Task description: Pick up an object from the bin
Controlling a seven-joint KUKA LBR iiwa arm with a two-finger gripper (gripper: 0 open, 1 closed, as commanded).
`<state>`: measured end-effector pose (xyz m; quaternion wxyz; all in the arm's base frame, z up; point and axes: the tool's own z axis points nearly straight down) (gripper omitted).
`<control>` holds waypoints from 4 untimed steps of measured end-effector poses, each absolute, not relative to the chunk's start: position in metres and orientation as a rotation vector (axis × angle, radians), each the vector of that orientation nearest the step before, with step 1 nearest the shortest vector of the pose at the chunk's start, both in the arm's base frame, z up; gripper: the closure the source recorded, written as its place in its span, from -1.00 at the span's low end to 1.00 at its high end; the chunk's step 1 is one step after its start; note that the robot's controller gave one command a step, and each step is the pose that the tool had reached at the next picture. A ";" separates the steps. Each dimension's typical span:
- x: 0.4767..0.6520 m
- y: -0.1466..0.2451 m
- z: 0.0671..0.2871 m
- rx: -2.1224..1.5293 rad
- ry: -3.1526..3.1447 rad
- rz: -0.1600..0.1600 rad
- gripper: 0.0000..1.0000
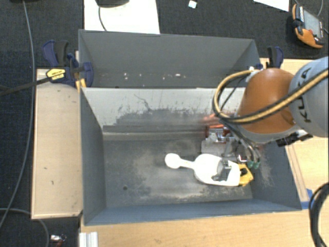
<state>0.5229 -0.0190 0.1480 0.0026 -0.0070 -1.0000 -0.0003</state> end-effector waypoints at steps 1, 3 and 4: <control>0.525 -0.019 0.152 -0.020 -3.144 0.000 -1.00; 0.511 -0.035 0.118 -0.180 -3.149 -0.001 -1.00; 0.496 -0.083 0.100 -0.697 -3.068 -0.003 -1.00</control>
Offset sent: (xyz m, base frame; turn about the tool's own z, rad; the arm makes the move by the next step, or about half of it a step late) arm -0.0085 -0.0144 -0.0780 0.1661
